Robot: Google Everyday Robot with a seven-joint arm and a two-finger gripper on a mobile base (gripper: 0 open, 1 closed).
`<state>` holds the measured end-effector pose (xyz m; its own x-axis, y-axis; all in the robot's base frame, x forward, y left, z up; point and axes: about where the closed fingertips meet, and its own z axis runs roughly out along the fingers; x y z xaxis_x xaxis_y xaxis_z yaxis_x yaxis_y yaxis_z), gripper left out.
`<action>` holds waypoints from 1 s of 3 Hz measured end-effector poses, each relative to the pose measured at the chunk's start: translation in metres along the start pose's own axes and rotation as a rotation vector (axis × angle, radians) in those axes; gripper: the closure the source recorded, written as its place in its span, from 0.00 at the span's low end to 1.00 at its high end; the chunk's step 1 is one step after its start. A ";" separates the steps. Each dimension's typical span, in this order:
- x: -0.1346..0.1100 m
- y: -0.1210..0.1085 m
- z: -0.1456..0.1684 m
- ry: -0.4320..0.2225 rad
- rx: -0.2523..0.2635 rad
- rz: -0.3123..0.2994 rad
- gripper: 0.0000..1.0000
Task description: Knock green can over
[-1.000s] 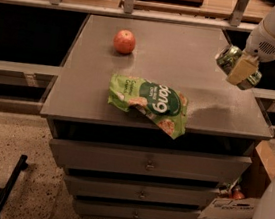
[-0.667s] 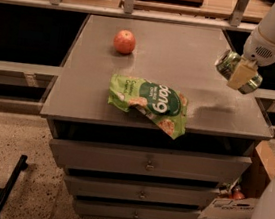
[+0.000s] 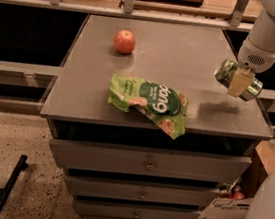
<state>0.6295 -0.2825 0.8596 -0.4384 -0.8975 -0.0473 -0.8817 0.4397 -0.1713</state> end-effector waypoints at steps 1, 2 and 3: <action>-0.001 -0.001 0.002 -0.002 0.003 -0.001 0.35; -0.002 -0.002 0.005 -0.004 0.004 -0.002 0.12; -0.003 -0.003 0.007 -0.005 0.005 -0.002 0.00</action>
Offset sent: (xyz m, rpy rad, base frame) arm 0.0016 0.0000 -0.0019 -0.0003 -0.0025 0.0008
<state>0.6344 -0.2816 0.8535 -0.4355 -0.8987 -0.0518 -0.8817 0.4375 -0.1768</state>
